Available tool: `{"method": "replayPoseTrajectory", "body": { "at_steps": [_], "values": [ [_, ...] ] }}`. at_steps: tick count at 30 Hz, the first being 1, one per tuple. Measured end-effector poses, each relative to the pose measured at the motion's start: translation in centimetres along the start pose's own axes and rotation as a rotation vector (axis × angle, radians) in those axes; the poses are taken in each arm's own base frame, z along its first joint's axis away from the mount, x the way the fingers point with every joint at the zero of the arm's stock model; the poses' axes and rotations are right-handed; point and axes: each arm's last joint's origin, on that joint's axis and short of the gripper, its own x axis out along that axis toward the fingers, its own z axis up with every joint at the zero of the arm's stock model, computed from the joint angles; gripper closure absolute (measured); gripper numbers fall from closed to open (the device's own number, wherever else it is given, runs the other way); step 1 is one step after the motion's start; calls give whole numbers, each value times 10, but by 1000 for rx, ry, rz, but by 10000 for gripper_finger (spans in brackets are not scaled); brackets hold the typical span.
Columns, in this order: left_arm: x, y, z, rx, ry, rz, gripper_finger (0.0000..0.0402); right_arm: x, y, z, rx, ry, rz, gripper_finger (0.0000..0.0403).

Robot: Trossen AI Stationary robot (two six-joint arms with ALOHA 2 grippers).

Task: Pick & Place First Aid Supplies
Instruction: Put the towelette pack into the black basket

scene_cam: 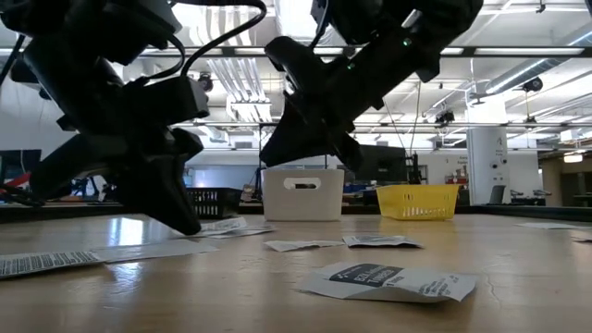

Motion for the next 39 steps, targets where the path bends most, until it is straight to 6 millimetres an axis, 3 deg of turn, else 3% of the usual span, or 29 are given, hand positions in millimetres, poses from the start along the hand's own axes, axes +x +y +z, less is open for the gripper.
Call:
{"method": "replayPoseTrajectory", "body": {
  "at_steps": [8,21,29,39],
  "values": [
    [1,3,1,5,-3,6,401,-3,9,-7,-24,-49,-38,360],
    [1,3,1,7,0,6,401,4,-14,62,-73,-190,-102,360],
    [1,3,1,6,-2,4,401,45,-22,38,-74,-34,-51,360],
    [1,3,1,6,-1,6,401,34,-14,31,-33,124,6,360]
  ]
}}
